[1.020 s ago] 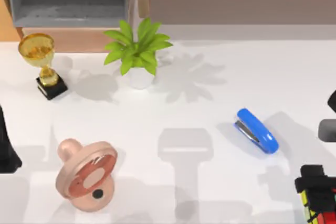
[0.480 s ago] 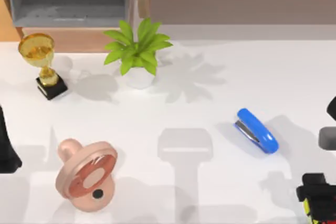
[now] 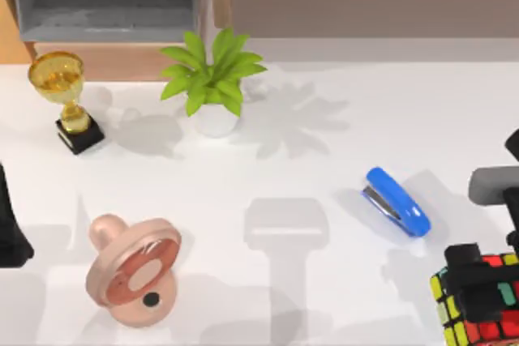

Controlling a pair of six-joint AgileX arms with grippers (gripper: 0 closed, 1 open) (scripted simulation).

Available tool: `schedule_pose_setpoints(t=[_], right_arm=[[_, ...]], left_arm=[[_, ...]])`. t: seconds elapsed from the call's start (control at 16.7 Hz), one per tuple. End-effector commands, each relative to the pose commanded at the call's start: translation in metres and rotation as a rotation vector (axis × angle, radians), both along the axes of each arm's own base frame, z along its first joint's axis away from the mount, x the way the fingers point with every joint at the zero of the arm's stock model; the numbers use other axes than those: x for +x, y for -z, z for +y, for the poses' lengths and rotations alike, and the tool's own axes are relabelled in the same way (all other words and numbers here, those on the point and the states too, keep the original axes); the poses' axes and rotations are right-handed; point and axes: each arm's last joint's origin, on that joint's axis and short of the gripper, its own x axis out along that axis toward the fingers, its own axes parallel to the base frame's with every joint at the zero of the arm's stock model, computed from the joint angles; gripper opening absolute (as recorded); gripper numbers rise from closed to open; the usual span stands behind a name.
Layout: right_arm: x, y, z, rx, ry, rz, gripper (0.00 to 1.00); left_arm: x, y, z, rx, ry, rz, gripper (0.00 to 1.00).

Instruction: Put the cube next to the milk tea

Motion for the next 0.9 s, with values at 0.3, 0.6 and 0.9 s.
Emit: schedule_pose_setpoints(t=[0.3, 0.6, 0.9], right_arm=[[0.002, -0.005, 0.001, 0.025, -0.003, -0.036, 0.00], [0.002, 0.015, -0.006, -0.038, 0.071, 0.020, 0.00], [-0.003, 0.046, -0.016, -0.150, 0.156, 0.140, 0.00]], left_arm=[[0.000, 0.000, 0.000, 0.000, 0.000, 0.000, 1.00], [0.000, 0.000, 0.000, 0.000, 0.000, 0.000, 1.00], [0.000, 0.000, 0.000, 0.000, 0.000, 0.000, 1.00]])
